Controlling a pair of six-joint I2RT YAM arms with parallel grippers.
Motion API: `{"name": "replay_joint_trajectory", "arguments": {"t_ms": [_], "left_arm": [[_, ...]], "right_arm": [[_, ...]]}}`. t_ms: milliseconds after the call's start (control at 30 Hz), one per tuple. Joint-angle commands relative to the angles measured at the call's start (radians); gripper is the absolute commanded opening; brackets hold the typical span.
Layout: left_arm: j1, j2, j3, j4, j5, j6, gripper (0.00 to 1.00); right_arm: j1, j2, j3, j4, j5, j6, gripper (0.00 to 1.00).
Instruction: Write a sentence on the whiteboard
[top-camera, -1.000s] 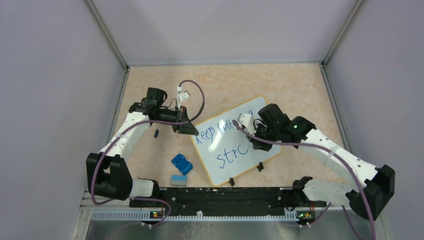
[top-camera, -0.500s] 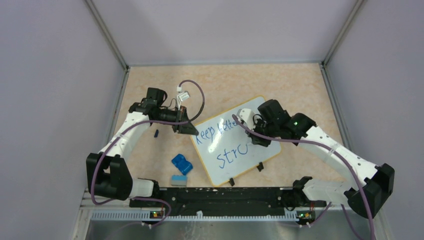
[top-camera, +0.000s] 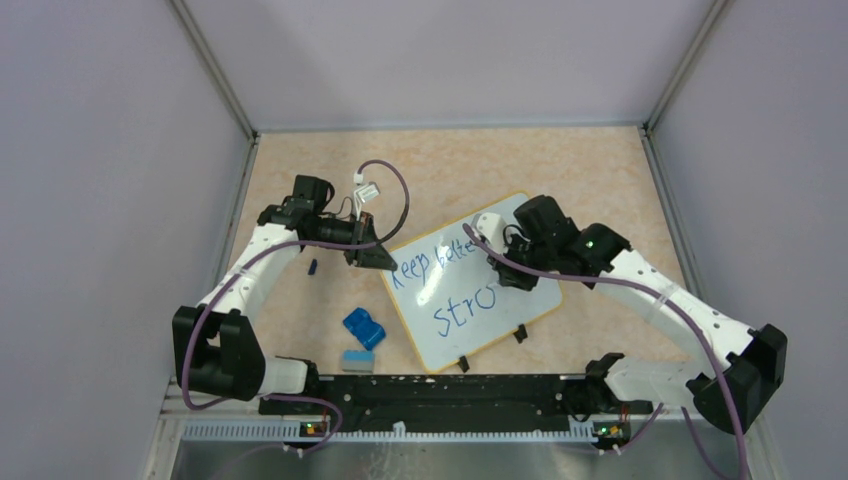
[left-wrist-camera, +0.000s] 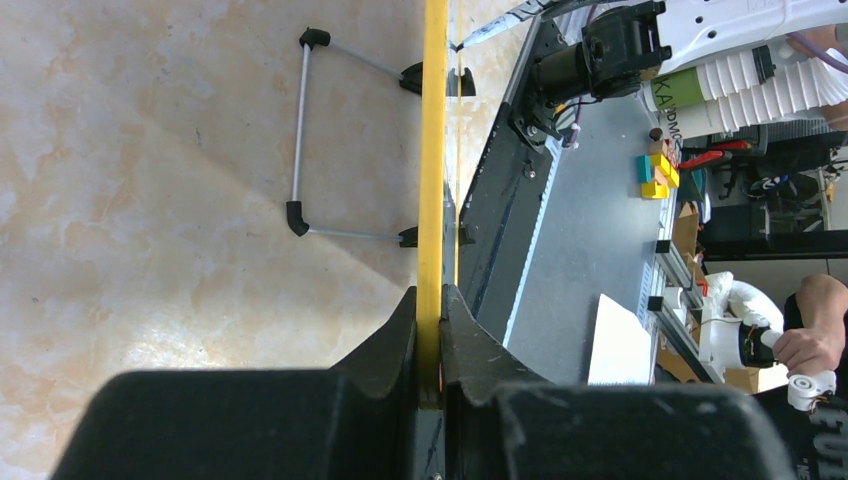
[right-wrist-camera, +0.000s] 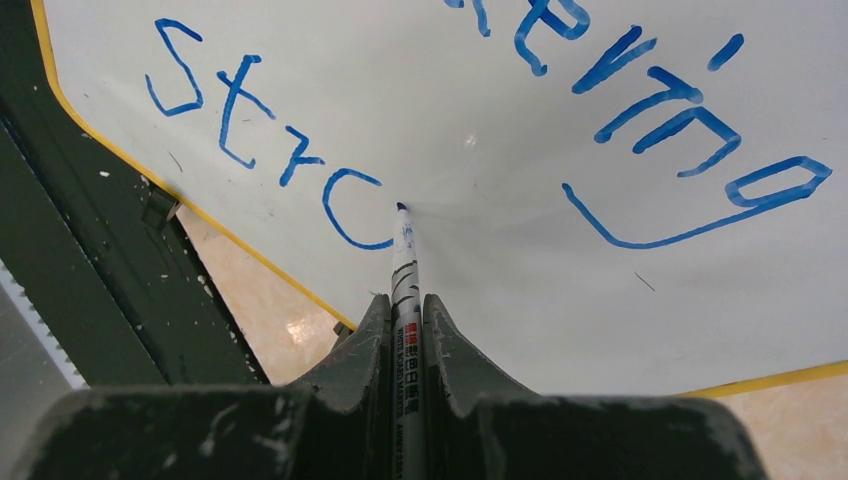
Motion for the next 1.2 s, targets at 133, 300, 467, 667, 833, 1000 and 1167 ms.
{"name": "replay_joint_trajectory", "arguments": {"t_ms": [133, 300, 467, 667, 833, 1000, 1167], "left_arm": [[-0.014, 0.018, -0.006, 0.017, -0.088, 0.061, 0.0], [-0.014, 0.016, -0.005, 0.015, -0.087, 0.063, 0.0], [-0.014, 0.017, -0.008, 0.015, -0.087, 0.063, 0.0], [-0.014, 0.015, -0.008, 0.014, -0.09, 0.063, 0.0], [-0.015, 0.017, -0.006, 0.017, -0.09, 0.063, 0.0], [-0.014, 0.019, -0.005, 0.016, -0.086, 0.063, 0.0], [-0.015, 0.016, -0.005, 0.015, -0.086, 0.063, 0.0]], "right_arm": [[0.026, 0.026, 0.038, 0.117, 0.017, 0.014, 0.0], [0.046, 0.031, 0.036, 0.121, 0.018, 0.02, 0.0], [0.06, 0.03, 0.034, 0.121, 0.022, 0.024, 0.0], [0.063, -0.006, 0.036, 0.094, -0.04, 0.012, 0.0], [0.058, -0.07, 0.026, 0.04, -0.099, 0.003, 0.0], [-0.004, -0.106, 0.009, -0.009, -0.1, -0.027, 0.0], [-0.121, -0.105, -0.04, -0.021, -0.086, -0.074, 0.0]]}}
